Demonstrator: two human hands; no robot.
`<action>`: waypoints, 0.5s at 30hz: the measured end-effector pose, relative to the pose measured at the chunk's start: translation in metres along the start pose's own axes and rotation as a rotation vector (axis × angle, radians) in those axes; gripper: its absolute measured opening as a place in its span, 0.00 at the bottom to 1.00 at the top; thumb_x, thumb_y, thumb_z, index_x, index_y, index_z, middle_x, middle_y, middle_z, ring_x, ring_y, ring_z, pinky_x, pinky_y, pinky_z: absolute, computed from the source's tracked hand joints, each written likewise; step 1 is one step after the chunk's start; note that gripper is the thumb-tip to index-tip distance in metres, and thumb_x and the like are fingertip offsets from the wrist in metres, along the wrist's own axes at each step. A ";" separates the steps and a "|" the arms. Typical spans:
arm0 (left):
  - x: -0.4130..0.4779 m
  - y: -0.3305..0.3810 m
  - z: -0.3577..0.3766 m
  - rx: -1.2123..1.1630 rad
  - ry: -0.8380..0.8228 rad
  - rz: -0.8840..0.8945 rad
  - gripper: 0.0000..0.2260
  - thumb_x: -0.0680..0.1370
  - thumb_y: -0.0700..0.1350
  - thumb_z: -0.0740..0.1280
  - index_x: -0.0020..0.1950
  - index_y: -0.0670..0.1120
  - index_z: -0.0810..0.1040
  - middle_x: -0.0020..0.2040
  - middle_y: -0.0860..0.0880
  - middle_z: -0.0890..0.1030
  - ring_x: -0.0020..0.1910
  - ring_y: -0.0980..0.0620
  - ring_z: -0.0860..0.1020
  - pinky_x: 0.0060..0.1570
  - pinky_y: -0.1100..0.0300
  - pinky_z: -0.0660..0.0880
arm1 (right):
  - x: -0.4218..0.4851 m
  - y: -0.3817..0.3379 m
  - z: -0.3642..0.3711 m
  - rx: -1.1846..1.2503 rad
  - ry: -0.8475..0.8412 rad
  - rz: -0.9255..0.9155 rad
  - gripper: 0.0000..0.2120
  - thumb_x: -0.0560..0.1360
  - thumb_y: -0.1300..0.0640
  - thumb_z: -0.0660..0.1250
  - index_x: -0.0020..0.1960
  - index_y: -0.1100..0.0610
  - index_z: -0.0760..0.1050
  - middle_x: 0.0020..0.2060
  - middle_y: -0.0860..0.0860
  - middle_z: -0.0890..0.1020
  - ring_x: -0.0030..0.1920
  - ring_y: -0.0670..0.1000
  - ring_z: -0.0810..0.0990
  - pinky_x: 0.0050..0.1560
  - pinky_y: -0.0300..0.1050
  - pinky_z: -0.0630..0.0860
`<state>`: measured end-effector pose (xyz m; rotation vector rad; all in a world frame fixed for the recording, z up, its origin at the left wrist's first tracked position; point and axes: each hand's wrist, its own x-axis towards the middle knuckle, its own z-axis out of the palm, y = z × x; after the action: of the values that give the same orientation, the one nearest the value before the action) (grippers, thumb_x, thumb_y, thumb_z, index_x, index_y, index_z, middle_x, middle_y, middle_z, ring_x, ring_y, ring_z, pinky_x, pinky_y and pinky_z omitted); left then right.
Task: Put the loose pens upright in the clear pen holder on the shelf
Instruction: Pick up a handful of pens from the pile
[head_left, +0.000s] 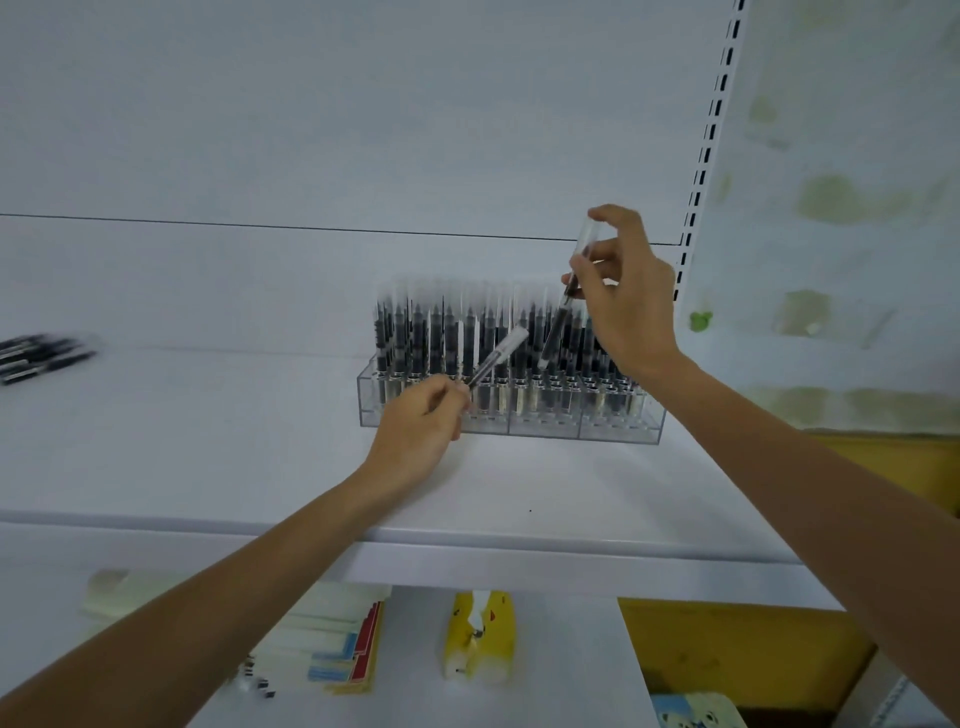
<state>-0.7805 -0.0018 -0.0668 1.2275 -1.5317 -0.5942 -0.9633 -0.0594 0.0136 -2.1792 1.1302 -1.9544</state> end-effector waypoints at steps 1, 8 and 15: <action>0.001 -0.001 -0.001 -0.022 0.022 -0.029 0.13 0.80 0.44 0.58 0.37 0.46 0.75 0.28 0.51 0.72 0.22 0.62 0.67 0.28 0.68 0.63 | -0.001 0.002 0.002 -0.021 -0.008 -0.019 0.16 0.78 0.64 0.62 0.64 0.58 0.67 0.40 0.52 0.78 0.38 0.49 0.83 0.43 0.45 0.81; 0.001 -0.001 0.000 -0.037 0.042 -0.035 0.14 0.80 0.44 0.58 0.36 0.44 0.74 0.26 0.52 0.71 0.22 0.62 0.67 0.27 0.69 0.63 | -0.005 0.006 0.010 -0.059 -0.107 -0.037 0.16 0.78 0.64 0.62 0.65 0.58 0.67 0.41 0.54 0.78 0.40 0.53 0.82 0.42 0.47 0.81; -0.003 0.000 0.001 0.031 0.011 0.035 0.13 0.80 0.43 0.58 0.37 0.44 0.75 0.27 0.51 0.72 0.23 0.63 0.69 0.28 0.72 0.64 | -0.012 0.006 0.008 -0.200 -0.315 -0.003 0.16 0.78 0.64 0.63 0.65 0.59 0.67 0.43 0.58 0.80 0.36 0.55 0.80 0.38 0.42 0.80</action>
<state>-0.7815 0.0008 -0.0680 1.2229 -1.5558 -0.5416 -0.9588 -0.0609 -0.0012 -2.4704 1.3124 -1.4802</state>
